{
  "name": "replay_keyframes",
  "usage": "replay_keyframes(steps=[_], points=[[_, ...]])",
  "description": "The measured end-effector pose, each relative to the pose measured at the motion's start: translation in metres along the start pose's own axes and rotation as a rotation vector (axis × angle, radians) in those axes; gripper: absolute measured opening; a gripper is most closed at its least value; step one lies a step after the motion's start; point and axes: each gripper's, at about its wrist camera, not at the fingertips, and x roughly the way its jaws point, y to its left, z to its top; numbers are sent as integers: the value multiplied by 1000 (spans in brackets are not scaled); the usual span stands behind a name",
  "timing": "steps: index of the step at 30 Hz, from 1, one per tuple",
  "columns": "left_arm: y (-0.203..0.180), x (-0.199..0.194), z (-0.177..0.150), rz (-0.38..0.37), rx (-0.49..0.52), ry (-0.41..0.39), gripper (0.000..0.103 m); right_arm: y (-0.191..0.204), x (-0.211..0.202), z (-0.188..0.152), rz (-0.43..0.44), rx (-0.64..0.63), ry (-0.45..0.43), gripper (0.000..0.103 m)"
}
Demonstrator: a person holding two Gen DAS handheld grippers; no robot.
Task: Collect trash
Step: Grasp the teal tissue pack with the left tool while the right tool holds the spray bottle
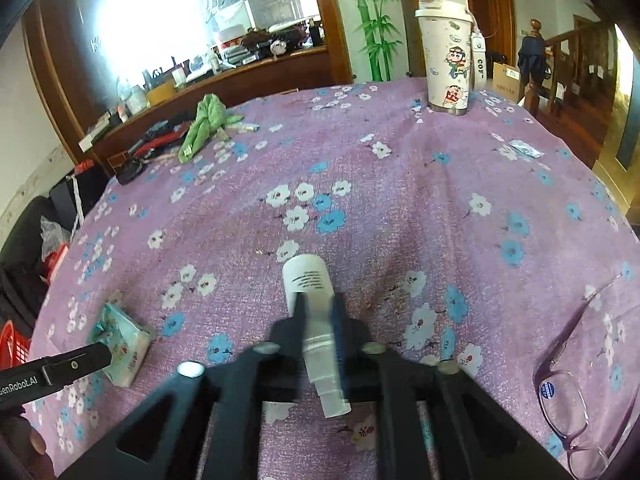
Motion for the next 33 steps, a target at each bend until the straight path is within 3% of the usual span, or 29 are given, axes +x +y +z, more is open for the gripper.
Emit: replay_keyframes(steps=[10,17,22,30,32,33], points=[[-8,18,10,28,-32,-16,77,0,7,-1,-38,-18,-3,29],[-19,29,21,64,-26,-46,79,-7,6,1,-19,31,7,28],[-37,36,16,110,119,-83,82,-7,5,0,-18,33,8,28],[-49,35,-7,95,304,-105,84,-3,4,-2,-23,29,7,28],[-50,33,-10,85,328,-136,72,-4,4,-2,-23,29,7,28],[-49,31,-10,80,331,-154,55,-3,3,-2,-22,29,6,28]])
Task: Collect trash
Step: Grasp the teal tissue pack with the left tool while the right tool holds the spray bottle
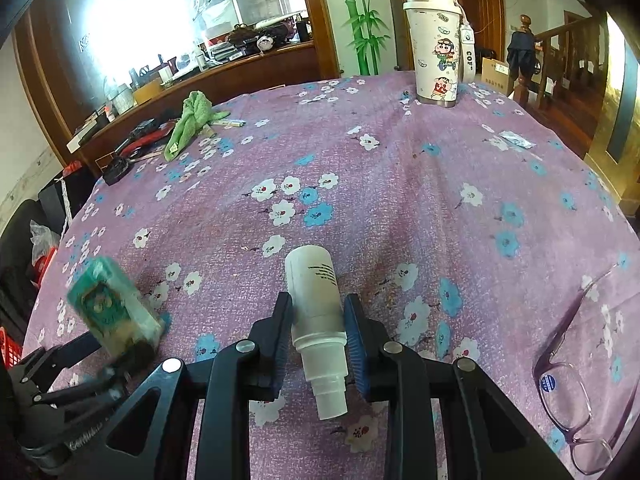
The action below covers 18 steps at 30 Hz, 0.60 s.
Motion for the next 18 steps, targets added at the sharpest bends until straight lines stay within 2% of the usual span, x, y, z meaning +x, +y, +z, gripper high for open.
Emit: replay_keyframes(steps=[1,5,10,13,18], points=[[1,-1,1,-7,-3,-7,44,1,-1,0,0,-1,-3,28],[5,0,7,-49,-21,-11,37,2,-1,0,-1,-5,-4,28],[4,0,9,-87,-30,-23,21,2,0,1,-4,-6,-5,28],[7,-3,9,-116,-37,-39,16,3,-1,1,1,-6,-9,28],[8,-17,7,-145,-28,-65,14,6,-8,1,31,-7,-27,28]])
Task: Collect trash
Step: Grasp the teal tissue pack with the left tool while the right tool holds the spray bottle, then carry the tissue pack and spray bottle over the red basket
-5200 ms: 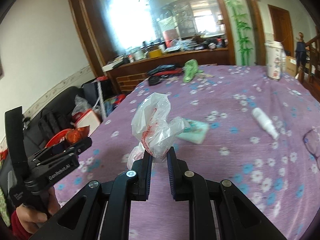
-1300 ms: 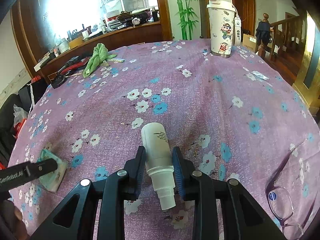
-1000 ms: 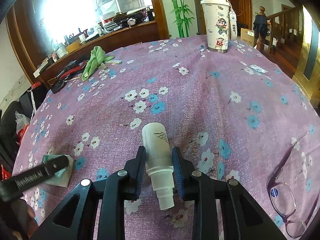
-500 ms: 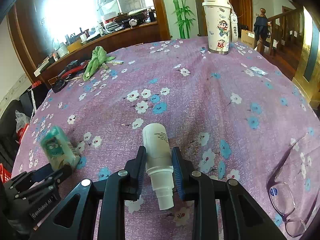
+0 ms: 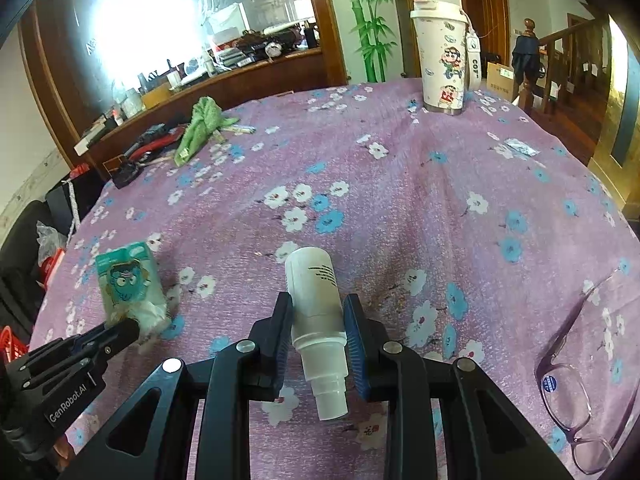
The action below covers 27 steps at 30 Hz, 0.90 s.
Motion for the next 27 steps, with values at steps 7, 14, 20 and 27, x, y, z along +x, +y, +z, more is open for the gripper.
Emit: replay_keyframes(steps=[7,14,20,27], points=[[6,-19,-11,-12,15,-12,14,17,-14,-3,93,-25,-23,28],[28,-52,-32,12,20,-51,14,43,-21,-11,137,-93,-35,28],[51,-65,-45,67,4,-102,14,64,-27,-21,135,-168,-48,28],[69,-67,-50,86,-15,-123,14,82,-30,-29,92,-242,-72,28]])
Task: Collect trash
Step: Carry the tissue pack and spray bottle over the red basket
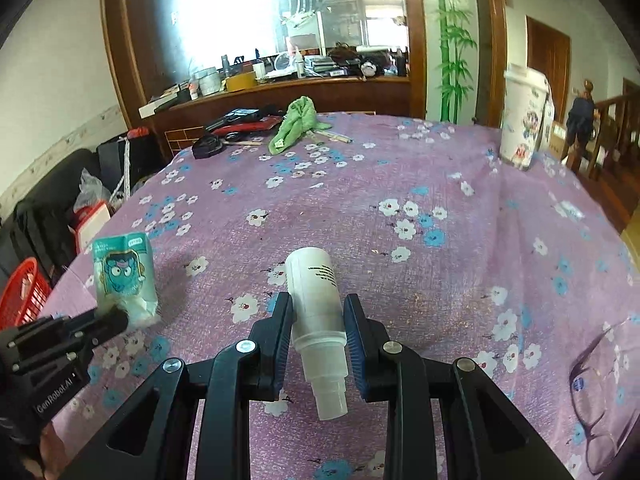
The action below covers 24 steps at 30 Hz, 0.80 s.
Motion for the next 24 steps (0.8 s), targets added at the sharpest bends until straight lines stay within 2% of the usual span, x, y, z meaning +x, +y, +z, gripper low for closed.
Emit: replay_keyframes(steps=[11,24], points=[[13,0,0,-1,-25,-24,14,29,-4,-8,-74,-124,-30,28],[13,-2,-1,12,-20,-34,14,40,-7,-11,-100,-169,-51,28]])
